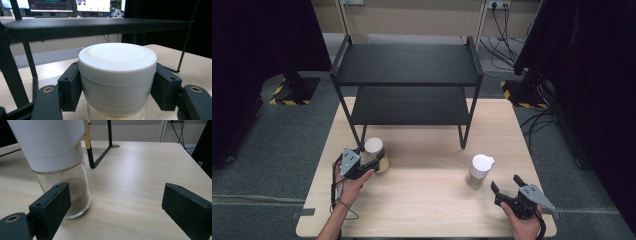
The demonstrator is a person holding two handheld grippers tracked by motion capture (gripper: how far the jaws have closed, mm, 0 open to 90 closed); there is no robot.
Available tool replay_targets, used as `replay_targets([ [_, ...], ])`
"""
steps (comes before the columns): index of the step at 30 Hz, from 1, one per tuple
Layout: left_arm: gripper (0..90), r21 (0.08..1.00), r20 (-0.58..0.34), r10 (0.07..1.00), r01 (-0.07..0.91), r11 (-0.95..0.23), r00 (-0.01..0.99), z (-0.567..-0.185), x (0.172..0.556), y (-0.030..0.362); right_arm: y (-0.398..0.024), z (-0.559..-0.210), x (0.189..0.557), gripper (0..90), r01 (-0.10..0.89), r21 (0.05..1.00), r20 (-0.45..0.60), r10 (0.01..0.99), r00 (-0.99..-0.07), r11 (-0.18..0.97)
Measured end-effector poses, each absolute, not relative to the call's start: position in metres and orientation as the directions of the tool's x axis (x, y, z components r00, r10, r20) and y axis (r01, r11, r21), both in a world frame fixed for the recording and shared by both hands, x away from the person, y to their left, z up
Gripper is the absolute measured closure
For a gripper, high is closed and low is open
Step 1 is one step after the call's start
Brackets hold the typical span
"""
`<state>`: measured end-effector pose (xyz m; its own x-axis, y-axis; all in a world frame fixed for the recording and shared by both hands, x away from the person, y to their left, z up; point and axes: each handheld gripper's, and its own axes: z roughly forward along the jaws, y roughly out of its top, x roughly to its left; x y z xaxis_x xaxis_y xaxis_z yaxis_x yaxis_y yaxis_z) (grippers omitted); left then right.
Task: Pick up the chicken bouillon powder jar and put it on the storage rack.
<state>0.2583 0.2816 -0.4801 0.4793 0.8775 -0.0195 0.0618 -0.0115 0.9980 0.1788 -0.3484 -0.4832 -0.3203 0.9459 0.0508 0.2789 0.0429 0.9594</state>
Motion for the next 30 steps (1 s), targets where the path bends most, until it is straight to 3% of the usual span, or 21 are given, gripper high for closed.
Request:
replay_targets([
  [30,34.0,0.998,-0.013,0.896,-0.047,0.038,0.443,-0.43,0.24,0.271,-0.348,-0.484,0.179,8.9,0.278,0.96,0.054,0.947,-0.318,0.038],
])
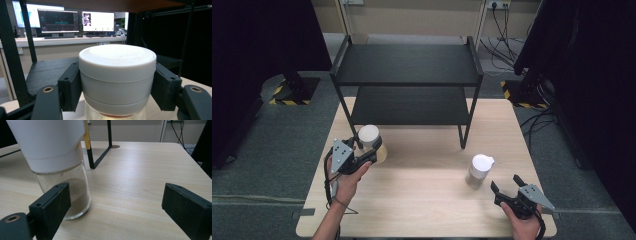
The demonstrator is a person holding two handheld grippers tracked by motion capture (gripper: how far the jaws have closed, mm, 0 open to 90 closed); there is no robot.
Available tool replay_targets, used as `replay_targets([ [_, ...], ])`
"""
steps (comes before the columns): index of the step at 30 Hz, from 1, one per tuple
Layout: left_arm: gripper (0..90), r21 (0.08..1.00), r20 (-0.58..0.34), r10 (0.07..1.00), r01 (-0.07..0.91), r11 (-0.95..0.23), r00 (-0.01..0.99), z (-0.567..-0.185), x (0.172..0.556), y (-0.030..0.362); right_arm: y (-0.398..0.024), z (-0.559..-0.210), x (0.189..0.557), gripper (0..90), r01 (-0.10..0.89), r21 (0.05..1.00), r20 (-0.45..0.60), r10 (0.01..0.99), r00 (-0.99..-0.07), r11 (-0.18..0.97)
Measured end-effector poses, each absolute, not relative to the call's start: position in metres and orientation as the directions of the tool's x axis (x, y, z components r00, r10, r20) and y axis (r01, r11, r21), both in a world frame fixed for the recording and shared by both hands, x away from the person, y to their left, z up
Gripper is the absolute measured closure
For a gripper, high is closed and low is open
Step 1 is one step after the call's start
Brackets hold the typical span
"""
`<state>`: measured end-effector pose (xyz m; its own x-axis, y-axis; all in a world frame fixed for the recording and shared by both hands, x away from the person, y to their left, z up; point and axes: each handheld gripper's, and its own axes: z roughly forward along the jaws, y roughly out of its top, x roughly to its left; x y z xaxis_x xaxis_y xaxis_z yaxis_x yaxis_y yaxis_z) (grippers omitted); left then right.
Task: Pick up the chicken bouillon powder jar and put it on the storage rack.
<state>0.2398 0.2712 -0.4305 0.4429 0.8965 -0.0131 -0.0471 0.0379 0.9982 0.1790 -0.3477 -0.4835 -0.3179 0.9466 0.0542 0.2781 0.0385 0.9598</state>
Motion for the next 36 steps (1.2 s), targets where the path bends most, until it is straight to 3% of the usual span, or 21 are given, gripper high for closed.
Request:
replay_targets([
  [36,33.9,0.982,-0.021,0.925,-0.167,0.09,0.379,-0.387,0.248,0.264,-0.348,-0.484,0.179,8.9,0.278,0.96,0.065,0.947,-0.313,0.026],
])
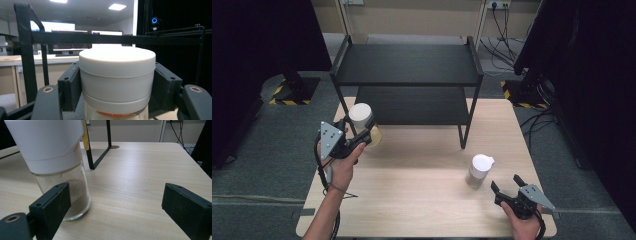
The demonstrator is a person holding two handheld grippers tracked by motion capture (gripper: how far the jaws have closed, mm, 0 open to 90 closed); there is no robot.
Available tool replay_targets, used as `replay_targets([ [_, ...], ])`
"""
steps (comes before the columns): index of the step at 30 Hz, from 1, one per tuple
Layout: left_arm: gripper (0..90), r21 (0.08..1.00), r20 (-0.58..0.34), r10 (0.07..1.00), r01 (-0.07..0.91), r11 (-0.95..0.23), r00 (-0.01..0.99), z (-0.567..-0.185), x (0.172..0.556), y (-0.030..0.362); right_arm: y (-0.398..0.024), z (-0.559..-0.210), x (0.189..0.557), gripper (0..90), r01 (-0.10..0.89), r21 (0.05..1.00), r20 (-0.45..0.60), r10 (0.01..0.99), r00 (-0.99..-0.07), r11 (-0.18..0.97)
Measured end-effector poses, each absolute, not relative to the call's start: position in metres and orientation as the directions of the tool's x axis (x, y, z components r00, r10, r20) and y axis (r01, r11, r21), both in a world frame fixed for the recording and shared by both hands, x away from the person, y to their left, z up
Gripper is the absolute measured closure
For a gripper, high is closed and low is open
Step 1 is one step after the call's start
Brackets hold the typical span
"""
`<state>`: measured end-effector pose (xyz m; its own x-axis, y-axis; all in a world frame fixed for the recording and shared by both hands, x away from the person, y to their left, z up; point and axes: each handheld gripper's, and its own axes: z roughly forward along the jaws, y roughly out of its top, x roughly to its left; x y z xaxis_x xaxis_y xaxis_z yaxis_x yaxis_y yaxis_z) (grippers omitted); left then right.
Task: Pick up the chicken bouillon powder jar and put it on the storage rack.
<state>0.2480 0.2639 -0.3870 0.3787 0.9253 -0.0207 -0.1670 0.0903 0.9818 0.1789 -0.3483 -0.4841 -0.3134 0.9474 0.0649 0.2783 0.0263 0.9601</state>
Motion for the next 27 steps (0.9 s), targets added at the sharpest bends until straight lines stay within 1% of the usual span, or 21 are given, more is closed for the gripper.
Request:
replay_targets([
  [27,34.0,0.974,-0.019,0.934,-0.203,0.098,0.356,-0.36,0.257,0.262,-0.348,-0.484,0.179,8.9,0.278,0.96,0.066,0.948,-0.313,0.024],
])
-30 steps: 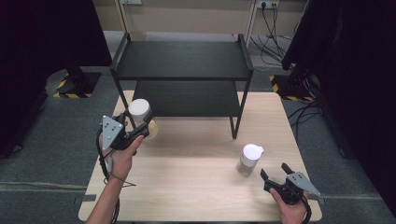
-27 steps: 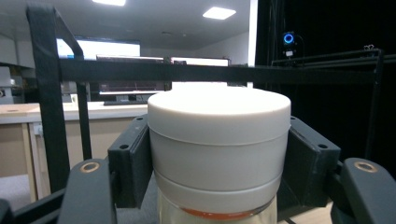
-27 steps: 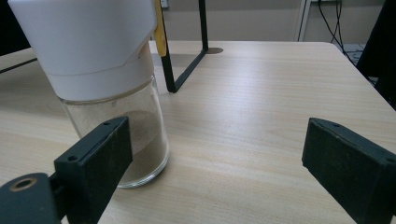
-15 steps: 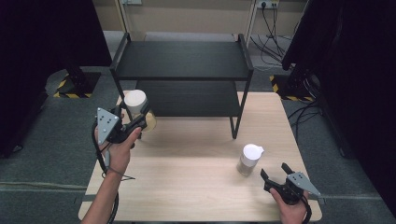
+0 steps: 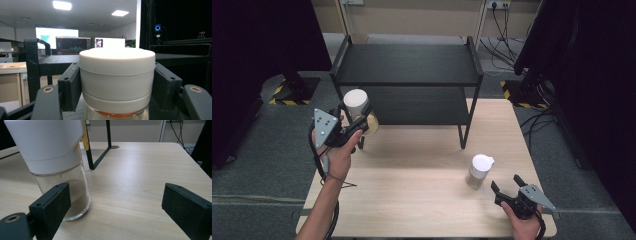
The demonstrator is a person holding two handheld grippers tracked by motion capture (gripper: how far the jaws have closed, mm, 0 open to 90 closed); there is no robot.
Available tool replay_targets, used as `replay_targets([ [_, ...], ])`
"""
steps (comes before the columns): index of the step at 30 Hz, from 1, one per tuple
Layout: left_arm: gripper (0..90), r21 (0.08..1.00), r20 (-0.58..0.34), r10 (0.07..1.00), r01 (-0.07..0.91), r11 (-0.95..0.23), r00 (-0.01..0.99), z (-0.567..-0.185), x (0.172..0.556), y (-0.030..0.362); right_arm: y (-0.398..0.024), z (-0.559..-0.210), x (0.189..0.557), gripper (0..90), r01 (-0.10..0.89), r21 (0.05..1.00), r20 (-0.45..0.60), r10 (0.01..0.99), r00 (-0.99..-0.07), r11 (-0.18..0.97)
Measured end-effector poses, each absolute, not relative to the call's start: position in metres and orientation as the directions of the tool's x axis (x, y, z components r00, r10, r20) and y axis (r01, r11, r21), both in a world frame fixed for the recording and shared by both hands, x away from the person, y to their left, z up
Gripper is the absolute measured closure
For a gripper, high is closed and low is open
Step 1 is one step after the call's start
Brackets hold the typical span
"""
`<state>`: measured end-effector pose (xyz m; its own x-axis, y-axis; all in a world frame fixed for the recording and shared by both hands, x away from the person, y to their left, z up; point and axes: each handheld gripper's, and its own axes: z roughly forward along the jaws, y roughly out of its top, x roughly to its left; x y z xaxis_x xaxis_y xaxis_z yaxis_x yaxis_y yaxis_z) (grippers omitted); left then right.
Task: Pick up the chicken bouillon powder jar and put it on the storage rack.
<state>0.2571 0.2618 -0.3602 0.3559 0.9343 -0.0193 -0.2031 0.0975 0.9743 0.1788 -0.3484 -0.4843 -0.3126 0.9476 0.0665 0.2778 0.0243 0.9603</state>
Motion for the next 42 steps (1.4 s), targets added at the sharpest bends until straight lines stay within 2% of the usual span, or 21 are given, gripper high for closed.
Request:
replay_targets([
  [42,34.0,0.963,-0.008,0.952,-0.255,0.09,0.306,-0.298,0.271,0.257,-0.348,-0.484,0.179,9.0,0.279,0.96,0.071,0.949,-0.307,0.019],
])
